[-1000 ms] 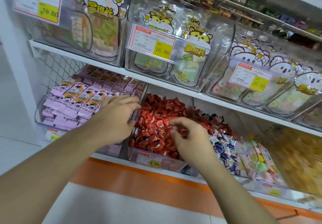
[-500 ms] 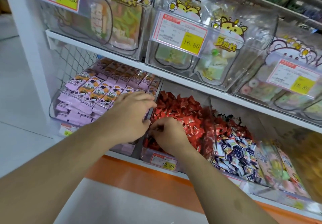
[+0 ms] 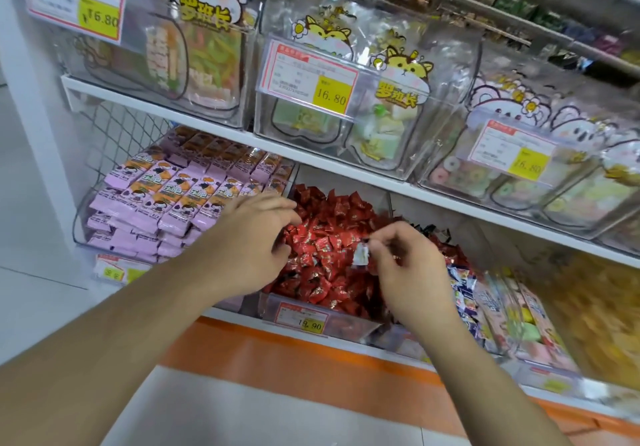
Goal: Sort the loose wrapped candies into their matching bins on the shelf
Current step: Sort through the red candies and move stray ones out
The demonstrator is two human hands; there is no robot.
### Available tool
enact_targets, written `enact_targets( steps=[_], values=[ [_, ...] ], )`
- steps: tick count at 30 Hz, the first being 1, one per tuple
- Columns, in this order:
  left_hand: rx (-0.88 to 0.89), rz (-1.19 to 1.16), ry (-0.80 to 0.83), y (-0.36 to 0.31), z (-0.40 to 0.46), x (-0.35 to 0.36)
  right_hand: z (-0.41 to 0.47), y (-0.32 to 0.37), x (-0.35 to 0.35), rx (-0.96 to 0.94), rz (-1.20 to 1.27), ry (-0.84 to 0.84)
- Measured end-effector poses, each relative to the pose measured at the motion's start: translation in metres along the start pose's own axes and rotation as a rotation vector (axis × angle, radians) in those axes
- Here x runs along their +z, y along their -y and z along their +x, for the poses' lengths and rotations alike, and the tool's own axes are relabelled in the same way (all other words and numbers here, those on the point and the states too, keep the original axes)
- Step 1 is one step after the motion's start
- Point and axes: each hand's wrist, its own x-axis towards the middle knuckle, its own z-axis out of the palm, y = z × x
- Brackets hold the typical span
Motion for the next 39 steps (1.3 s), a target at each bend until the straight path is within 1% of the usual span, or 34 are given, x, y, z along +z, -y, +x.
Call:
enact_targets(
  steps=[2,4,6,7,9,11,13,15,17,19,23,26,29,34,39],
  values=[
    [0.008,-0.017,-0.012,-0.005,-0.001,0.003,-0.005,-0.017,-0.028,0.041,0.003,-0.116],
    [0.008,-0.027,-0.017,-0.011,-0.001,0.005,-0.006,-0.036,-0.050,0.103,-0.044,-0.208],
    [-0.002,-0.028,-0.016,-0.016,-0.003,0.007,-0.005,-0.052,-0.063,0.172,-0.137,-0.239],
    [-0.007,-0.029,-0.017,-0.018,-0.004,0.007,-0.006,-0.058,-0.066,0.203,-0.184,-0.224],
    [-0.006,-0.043,-0.028,-0.022,-0.004,0.003,-0.009,-0.062,-0.065,0.165,-0.271,-0.193],
    [0.004,-0.052,-0.035,-0.026,-0.001,-0.003,-0.012,-0.052,-0.057,0.046,-0.299,-0.176],
    [-0.001,-0.064,-0.066,-0.028,0.003,-0.010,-0.013,-0.034,-0.044,-0.073,-0.267,-0.133],
    [-0.022,-0.092,-0.117,-0.028,0.002,-0.013,-0.010,-0.017,-0.025,-0.141,-0.214,-0.021],
    [-0.027,-0.122,-0.148,-0.025,-0.004,-0.011,-0.006,-0.005,-0.001,-0.146,-0.155,0.162],
    [0.009,-0.113,-0.139,-0.018,-0.008,-0.007,0.001,0.001,0.027,-0.171,-0.140,0.289],
    [0.025,-0.128,-0.119,-0.005,-0.008,-0.006,0.019,-0.001,0.069,-0.147,-0.092,0.433],
    [0.007,-0.144,-0.124,0.000,-0.003,-0.004,0.031,-0.008,0.087,-0.108,-0.161,0.521],
    [0.010,-0.160,-0.109,0.002,0.001,-0.001,0.036,-0.013,0.093,-0.083,-0.238,0.555],
    [-0.005,-0.159,-0.090,0.006,0.004,0.005,0.036,-0.013,0.092,-0.075,-0.262,0.602],
    [-0.011,-0.167,-0.083,0.005,0.001,0.003,0.030,-0.011,0.093,-0.056,-0.250,0.537]
  ],
)
